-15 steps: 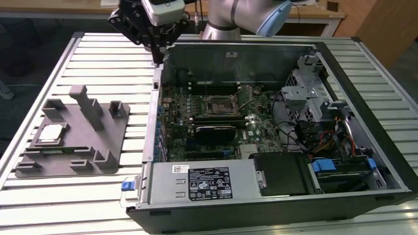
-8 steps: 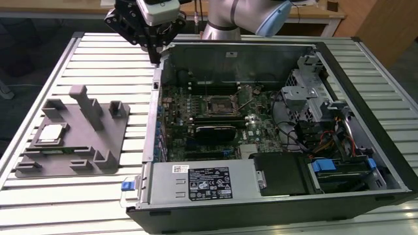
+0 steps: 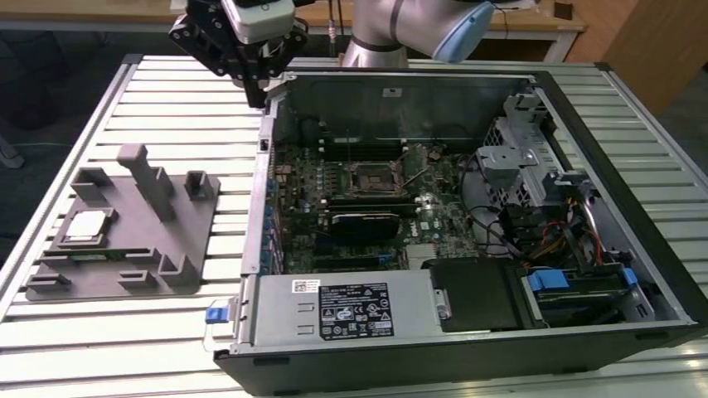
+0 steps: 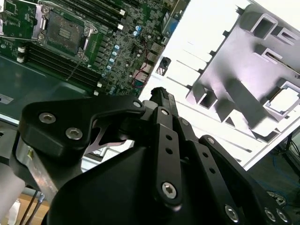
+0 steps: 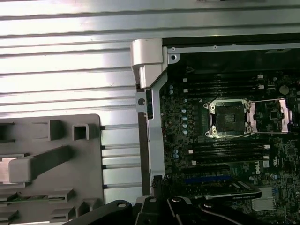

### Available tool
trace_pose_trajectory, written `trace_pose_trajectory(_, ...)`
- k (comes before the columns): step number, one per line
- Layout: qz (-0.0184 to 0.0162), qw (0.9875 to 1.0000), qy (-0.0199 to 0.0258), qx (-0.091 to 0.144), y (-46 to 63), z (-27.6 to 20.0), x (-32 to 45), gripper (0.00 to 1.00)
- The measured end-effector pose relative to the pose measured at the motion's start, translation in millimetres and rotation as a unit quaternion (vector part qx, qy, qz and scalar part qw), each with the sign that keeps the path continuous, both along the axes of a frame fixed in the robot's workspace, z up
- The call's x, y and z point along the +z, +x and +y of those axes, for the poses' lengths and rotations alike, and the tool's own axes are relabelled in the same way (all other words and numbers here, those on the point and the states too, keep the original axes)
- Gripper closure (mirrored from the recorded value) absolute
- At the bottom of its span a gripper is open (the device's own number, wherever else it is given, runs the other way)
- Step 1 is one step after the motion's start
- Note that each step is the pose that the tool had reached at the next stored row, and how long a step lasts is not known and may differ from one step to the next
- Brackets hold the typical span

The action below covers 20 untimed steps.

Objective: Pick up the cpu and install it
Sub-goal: 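Reach for the cpu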

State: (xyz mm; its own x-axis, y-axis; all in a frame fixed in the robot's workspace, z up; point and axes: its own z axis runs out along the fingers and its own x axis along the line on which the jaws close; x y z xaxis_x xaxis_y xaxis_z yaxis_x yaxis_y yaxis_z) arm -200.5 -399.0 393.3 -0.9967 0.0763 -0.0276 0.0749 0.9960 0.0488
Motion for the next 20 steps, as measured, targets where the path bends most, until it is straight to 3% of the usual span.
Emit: trace_pose_trajectory(20,-0.0001,1.0000,0.0000,0.000,-13.9,0.0,0.0,0.89)
